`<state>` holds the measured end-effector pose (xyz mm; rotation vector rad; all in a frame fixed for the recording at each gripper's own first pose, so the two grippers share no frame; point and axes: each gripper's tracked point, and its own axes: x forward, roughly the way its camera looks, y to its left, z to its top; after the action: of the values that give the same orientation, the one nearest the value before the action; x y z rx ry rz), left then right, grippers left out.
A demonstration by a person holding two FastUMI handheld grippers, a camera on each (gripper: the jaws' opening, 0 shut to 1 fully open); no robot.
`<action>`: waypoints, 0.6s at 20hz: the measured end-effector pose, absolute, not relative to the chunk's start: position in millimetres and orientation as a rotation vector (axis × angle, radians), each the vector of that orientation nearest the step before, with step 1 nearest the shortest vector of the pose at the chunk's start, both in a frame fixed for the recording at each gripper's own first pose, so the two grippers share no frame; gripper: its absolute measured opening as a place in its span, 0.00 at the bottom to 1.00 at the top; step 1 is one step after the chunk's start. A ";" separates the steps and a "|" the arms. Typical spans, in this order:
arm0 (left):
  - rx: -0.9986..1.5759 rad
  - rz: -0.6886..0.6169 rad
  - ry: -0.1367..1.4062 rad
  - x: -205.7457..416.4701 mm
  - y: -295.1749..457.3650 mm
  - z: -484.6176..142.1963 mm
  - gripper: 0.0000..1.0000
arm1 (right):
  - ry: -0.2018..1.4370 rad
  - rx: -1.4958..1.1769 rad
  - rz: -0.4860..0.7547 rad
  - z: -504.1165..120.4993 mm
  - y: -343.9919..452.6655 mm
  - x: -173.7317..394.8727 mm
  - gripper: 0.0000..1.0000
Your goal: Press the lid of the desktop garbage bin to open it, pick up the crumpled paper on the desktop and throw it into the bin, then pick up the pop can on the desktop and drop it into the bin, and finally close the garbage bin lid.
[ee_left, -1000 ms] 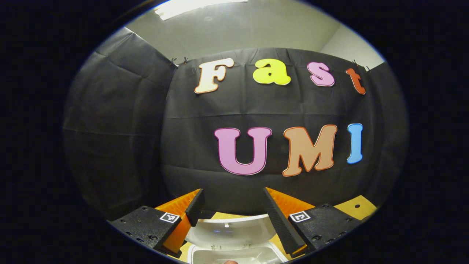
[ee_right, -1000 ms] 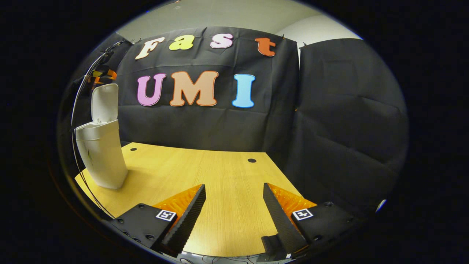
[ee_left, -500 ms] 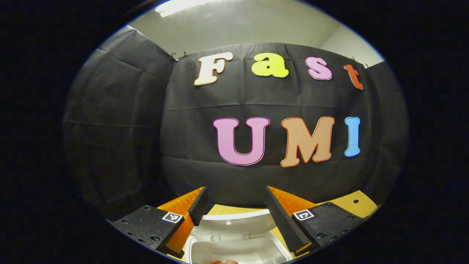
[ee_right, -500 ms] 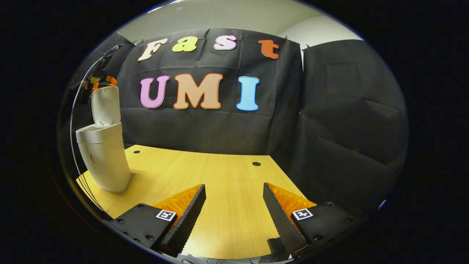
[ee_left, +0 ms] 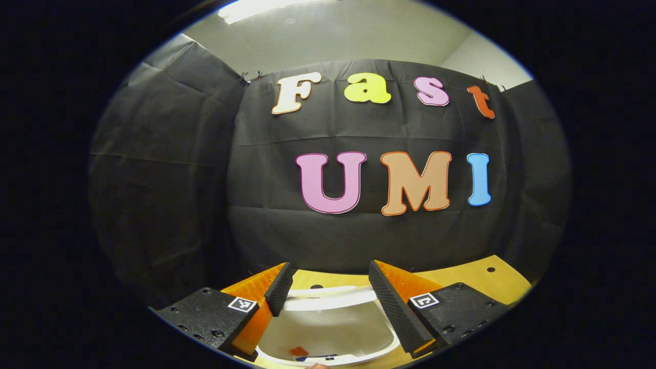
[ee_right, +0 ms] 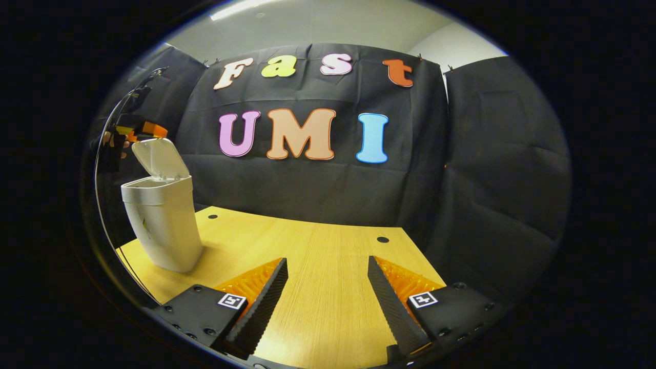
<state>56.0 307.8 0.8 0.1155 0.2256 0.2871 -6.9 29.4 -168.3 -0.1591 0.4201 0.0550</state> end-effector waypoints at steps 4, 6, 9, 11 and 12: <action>0.132 0.291 0.234 35.1 299.5 -19.5 0.93 | 0.423 -0.156 0.078 -169.1 31.7 -3.0 0.99; 0.150 0.290 0.237 29.9 296.5 -30.5 0.93 | 0.424 -0.159 0.087 -167.2 33.9 -0.4 0.99; 0.110 0.308 0.266 22.0 296.1 -55.1 0.92 | 0.435 -0.161 0.094 -169.1 34.1 2.1 0.99; 0.105 0.321 0.302 17.2 298.1 -70.4 0.92 | 0.437 -0.165 0.101 -170.0 34.3 1.3 0.99; 0.108 0.322 0.312 15.0 298.5 -75.6 0.92 | 0.439 -0.168 0.105 -170.5 34.8 1.8 0.99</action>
<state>15.0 298.5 -75.6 0.1078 0.3120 0.3224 1.8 34.8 -170.5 -0.1684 0.4391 0.1048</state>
